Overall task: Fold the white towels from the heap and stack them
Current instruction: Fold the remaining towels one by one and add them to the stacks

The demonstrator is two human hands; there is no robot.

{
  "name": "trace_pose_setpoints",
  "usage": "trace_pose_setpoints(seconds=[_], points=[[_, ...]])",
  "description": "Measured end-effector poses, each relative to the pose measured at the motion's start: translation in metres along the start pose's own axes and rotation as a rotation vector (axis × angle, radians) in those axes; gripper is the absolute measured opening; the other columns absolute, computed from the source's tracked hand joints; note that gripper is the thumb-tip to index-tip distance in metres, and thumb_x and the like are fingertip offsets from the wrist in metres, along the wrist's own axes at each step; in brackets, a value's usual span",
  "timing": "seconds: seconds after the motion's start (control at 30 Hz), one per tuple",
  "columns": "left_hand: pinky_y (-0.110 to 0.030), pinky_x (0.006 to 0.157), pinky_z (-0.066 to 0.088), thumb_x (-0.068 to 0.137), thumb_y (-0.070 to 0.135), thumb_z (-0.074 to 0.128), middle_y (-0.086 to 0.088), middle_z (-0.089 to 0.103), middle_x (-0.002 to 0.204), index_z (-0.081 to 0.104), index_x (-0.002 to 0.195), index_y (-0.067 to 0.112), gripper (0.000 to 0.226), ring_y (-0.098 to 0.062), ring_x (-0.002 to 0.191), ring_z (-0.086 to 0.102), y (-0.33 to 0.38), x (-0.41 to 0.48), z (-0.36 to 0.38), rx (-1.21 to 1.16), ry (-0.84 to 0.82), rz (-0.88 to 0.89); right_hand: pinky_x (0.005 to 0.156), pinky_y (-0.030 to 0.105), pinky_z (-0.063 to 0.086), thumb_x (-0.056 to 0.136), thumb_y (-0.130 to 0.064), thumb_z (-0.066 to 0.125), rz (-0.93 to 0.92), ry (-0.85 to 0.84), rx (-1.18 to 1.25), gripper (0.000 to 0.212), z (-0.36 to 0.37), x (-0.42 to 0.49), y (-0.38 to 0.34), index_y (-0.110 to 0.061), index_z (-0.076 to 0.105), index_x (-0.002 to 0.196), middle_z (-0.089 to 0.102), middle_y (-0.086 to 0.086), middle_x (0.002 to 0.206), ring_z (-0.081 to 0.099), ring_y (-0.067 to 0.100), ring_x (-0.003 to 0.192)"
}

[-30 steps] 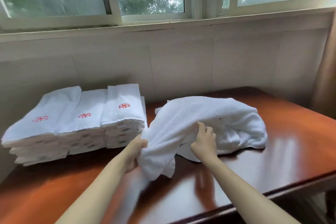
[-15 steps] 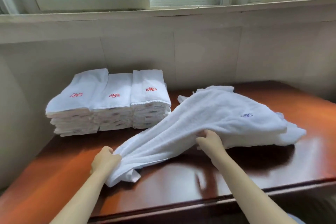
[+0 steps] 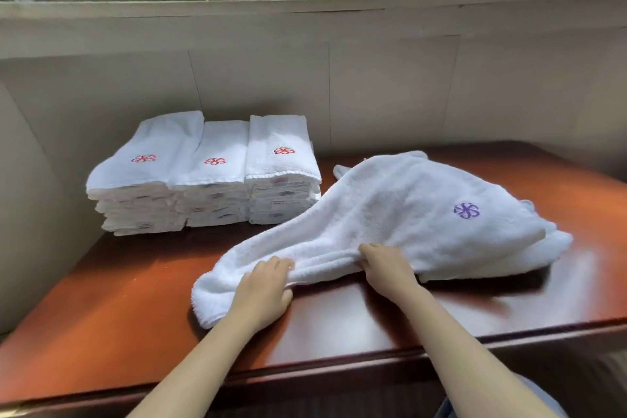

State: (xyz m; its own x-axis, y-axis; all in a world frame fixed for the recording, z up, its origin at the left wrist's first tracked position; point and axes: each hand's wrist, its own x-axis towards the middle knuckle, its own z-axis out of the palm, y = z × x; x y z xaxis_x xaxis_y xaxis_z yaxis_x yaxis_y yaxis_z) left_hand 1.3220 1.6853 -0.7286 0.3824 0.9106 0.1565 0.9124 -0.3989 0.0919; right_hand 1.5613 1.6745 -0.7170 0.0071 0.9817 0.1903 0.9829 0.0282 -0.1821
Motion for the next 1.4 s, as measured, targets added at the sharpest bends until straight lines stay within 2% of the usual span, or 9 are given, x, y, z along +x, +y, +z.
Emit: trace_pose_setpoints(seconds=[0.3, 0.47, 0.57, 0.77, 0.87, 0.97, 1.07, 1.2, 1.4], points=[[-0.039, 0.074, 0.048, 0.081, 0.019, 0.057, -0.011, 0.067, 0.113, 0.043, 0.138, 0.022, 0.058, -0.035, 0.097, 0.063, -0.018, -0.013, -0.001, -0.193, 0.277, -0.220, 0.069, 0.036, 0.037, 0.072, -0.068, 0.060, -0.225, -0.173, 0.039, 0.082, -0.004, -0.037, -0.037, -0.028, 0.026, 0.135, 0.057, 0.003, 0.117, 0.059, 0.031, 0.099], [-0.034, 0.068, 0.043, 0.088, 0.038, 0.053, -0.003, 0.069, 0.104, 0.050, 0.124, 0.027, 0.038, -0.029, 0.096, 0.064, -0.033, -0.028, -0.009, -0.077, 0.204, -0.228, 0.053, 0.032, 0.030, 0.087, -0.027, 0.054, -0.118, 0.084, -0.133, 0.060, 0.002, -0.048, -0.058, -0.018, 0.027, 0.140, 0.050, 0.005, 0.115, 0.061, 0.034, 0.075], [-0.031, 0.061, 0.039, 0.090, 0.041, 0.048, -0.006, 0.070, 0.094, 0.054, 0.112, 0.023, 0.030, -0.031, 0.089, 0.064, -0.034, -0.037, -0.010, -0.055, 0.221, -0.235, 0.047, 0.030, 0.037, 0.054, -0.007, 0.075, -0.153, 0.298, -0.212, 0.060, 0.002, -0.059, -0.061, -0.010, 0.061, 0.113, 0.059, 0.007, 0.086, 0.056, 0.027, 0.056], [-0.032, 0.058, 0.034, 0.093, 0.042, 0.042, -0.014, 0.068, 0.085, 0.055, 0.092, 0.017, 0.028, -0.038, 0.079, 0.061, -0.042, -0.054, -0.034, -0.039, 0.327, -0.288, 0.086, 0.047, 0.050, 0.052, 0.006, 0.059, -0.269, 0.788, -0.131, 0.053, -0.014, -0.063, -0.063, -0.012, 0.050, 0.101, 0.065, 0.008, 0.089, 0.061, 0.029, 0.074], [-0.034, 0.061, 0.036, 0.093, 0.041, 0.044, -0.020, 0.066, 0.085, 0.055, 0.089, 0.015, 0.028, -0.043, 0.080, 0.061, -0.056, -0.055, -0.063, -0.062, 0.439, -0.368, 0.074, 0.041, 0.049, 0.062, 0.009, 0.043, -0.272, 0.915, -0.065, 0.034, -0.047, -0.051, -0.056, -0.007, 0.054, 0.090, 0.062, 0.010, 0.079, 0.057, 0.031, 0.067], [-0.038, 0.064, 0.038, 0.092, 0.031, 0.048, -0.023, 0.065, 0.089, 0.056, 0.090, 0.013, 0.020, -0.046, 0.083, 0.061, -0.070, -0.052, -0.092, -0.078, 0.517, -0.419, 0.049, 0.033, 0.042, 0.054, 0.017, 0.058, -0.129, 0.832, -0.123, 0.028, -0.087, -0.032, -0.044, -0.002, 0.060, 0.073, 0.055, 0.012, 0.063, 0.053, 0.029, 0.051], [-0.038, 0.064, 0.038, 0.092, 0.029, 0.051, -0.023, 0.065, 0.090, 0.059, 0.089, 0.013, 0.019, -0.047, 0.084, 0.060, -0.074, -0.047, -0.121, -0.065, 0.578, -0.391, 0.054, 0.034, 0.034, 0.084, 0.005, 0.046, 0.016, 0.565, -0.112, 0.015, -0.108, -0.015, -0.042, -0.002, 0.055, 0.092, 0.059, 0.015, 0.084, 0.058, 0.034, 0.072], [-0.043, 0.070, 0.044, 0.091, 0.023, 0.055, -0.024, 0.065, 0.096, 0.067, 0.098, 0.013, 0.017, -0.048, 0.087, 0.059, -0.078, -0.044, -0.162, -0.064, 0.700, -0.427, 0.059, 0.035, 0.033, 0.089, 0.002, 0.030, 0.136, 0.576, 0.309, 0.024, -0.123, -0.005, -0.054, -0.010, 0.043, 0.105, 0.051, 0.008, 0.078, 0.046, 0.031, 0.069], [-0.045, 0.079, 0.046, 0.081, -0.003, 0.049, -0.026, 0.062, 0.106, 0.071, 0.103, 0.006, 0.032, -0.047, 0.098, 0.055, -0.109, -0.063, -0.217, -0.093, 0.830, -0.555, 0.060, 0.027, 0.035, 0.096, -0.018, 0.051, -0.097, 0.408, 0.706, 0.010, -0.185, 0.000, -0.076, -0.014, 0.051, 0.105, 0.056, -0.001, 0.078, 0.055, 0.011, 0.068]])
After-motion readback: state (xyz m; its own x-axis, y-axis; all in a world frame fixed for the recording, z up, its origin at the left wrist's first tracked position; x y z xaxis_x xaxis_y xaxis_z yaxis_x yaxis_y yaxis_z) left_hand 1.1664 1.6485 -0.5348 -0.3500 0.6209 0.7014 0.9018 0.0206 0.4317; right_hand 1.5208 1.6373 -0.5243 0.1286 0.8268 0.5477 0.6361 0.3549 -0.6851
